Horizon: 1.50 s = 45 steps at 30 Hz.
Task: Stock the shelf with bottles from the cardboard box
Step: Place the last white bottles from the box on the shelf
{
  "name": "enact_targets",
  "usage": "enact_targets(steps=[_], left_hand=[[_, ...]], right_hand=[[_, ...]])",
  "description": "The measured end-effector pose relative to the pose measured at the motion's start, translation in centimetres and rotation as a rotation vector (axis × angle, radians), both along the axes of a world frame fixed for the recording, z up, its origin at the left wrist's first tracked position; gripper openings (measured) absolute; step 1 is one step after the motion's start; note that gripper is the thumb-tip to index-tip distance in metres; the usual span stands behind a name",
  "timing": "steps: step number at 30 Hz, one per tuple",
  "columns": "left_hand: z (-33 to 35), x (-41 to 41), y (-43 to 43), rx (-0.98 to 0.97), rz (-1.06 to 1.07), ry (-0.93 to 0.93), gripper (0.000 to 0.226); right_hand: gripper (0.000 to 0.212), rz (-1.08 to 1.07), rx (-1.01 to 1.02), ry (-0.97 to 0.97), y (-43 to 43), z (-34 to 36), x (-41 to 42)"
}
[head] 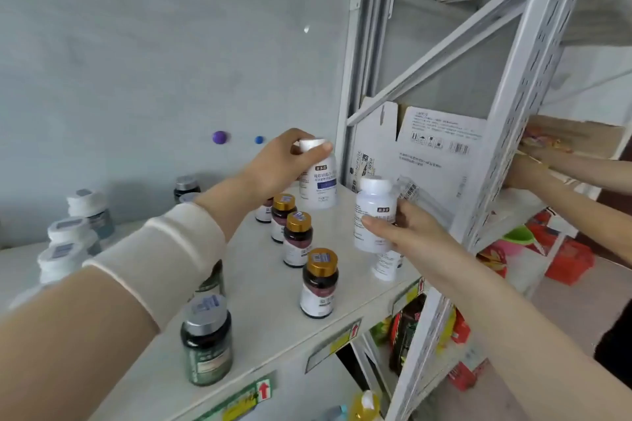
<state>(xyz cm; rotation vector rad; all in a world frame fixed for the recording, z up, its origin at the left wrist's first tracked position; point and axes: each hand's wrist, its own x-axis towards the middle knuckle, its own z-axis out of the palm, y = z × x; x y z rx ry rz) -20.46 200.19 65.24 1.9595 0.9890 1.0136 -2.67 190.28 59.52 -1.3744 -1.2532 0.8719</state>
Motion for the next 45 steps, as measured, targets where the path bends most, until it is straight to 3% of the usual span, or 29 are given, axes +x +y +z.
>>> enact_targets(steps=[9, 22, 39, 45], left_hand=[[-1.7, 9.1, 9.7, -0.066, 0.213, 0.153, 0.028], [-5.5, 10.2, 21.8, -0.072, 0.337, 0.519, 0.042], [-8.1, 11.4, 27.3, -0.15, 0.375, 0.481, 0.041], [-7.9, 11.4, 26.9, -0.174, 0.4, 0.455, 0.059]], right_hand=[[0.044, 0.162, -0.06, -0.107, 10.6, 0.5, 9.3], [0.05, 0.245, -0.15, -0.238, 24.4, -4.7, 10.0], [0.054, 0.249, -0.12, -0.227, 30.2, -8.5, 7.3], [0.062, 0.291, -0.159, -0.273, 30.2, -8.2, 7.3]])
